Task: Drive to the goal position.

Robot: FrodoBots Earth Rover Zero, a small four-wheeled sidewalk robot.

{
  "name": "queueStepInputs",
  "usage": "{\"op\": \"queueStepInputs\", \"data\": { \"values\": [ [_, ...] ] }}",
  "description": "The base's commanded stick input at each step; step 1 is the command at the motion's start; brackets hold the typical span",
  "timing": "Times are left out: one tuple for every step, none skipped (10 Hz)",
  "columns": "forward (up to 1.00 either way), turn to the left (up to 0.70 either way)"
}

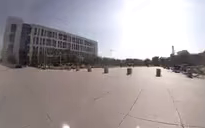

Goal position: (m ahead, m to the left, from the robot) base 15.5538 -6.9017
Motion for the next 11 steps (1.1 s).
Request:
{"op": "queueStepInputs", "data": {
  "values": [
    [0.7, 0.0],
    [0.7, 0.0],
    [0.7, 0.0],
    [0.7, 0.0],
    [0.7, -0.19],
    [0.7, -0.16],
    [0.7, 0.0],
    [0.7, 0.0],
    [0.7, 0.0],
    [0.7, 0.0],
    [0.7, 0.0]
  ]
}}
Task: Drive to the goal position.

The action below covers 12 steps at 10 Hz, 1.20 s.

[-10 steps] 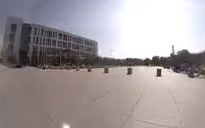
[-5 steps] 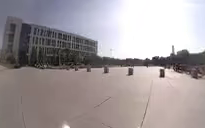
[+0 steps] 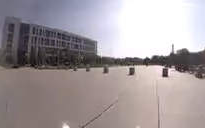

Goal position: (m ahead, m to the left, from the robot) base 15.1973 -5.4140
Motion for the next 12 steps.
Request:
{"op": "queueStepInputs", "data": {
  "values": [
    [0.7, 0.0],
    [0.7, 0.0],
    [0.7, 0.0],
    [0.7, 0.0],
    [0.7, -0.32],
    [0.7, -0.35],
    [0.7, -0.35],
    [0.7, -0.19],
    [0.7, 0.0],
    [0.7, 0.0],
    [0.7, 0.0],
    [0.7, 0.0]
  ]
}}
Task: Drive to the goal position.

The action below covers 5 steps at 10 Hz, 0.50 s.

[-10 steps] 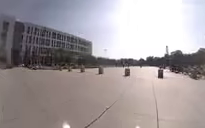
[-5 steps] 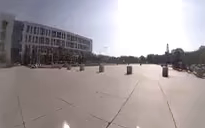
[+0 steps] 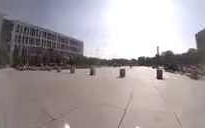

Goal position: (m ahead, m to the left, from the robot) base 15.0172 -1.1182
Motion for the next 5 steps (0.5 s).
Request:
{"op": "queueStepInputs", "data": {
  "values": [
    [0.7, 0.0],
    [0.7, 0.0],
    [0.7, -0.35],
    [0.7, -0.35],
    [0.7, -0.35]
  ]
}}
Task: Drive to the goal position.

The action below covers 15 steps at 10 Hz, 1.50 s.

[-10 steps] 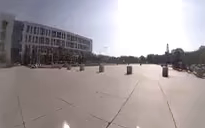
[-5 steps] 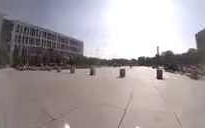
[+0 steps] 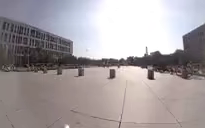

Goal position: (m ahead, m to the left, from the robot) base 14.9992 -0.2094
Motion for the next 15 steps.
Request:
{"op": "queueStepInputs", "data": {
  "values": [
    [0.7, -0.22],
    [0.7, -0.02],
    [0.7, 0.0],
    [0.7, 0.0],
    [0.7, 0.0],
    [0.7, 0.0],
    [0.7, 0.0],
    [0.7, 0.0],
    [0.7, 0.0],
    [0.7, 0.0],
    [0.7, 0.0],
    [0.7, 0.0],
    [0.7, 0.0],
    [0.7, -0.21],
    [0.7, -0.34]
  ]
}}
